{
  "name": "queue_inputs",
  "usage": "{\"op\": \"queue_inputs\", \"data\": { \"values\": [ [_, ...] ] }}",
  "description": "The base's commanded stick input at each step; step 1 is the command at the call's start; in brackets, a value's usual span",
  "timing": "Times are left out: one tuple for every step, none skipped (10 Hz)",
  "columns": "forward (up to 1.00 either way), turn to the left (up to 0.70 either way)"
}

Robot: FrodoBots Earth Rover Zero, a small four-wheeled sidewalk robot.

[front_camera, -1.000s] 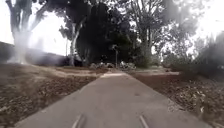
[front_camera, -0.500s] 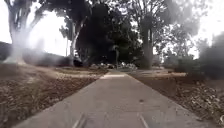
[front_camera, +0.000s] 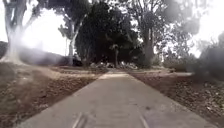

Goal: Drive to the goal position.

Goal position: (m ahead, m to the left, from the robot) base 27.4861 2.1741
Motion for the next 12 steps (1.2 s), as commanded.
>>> {"op": "queue_inputs", "data": {
  "values": [
    [0.7,-0.02],
    [0.7,0.0],
    [0.7,0.0],
    [0.7,0.0],
    [0.7,0.0],
    [0.7,0.0],
    [0.7,0.0],
    [0.7,0.0],
    [0.7,-0.05],
    [0.7,-0.12],
    [0.7,0.0],
    [0.7,0.0]
  ]
}}
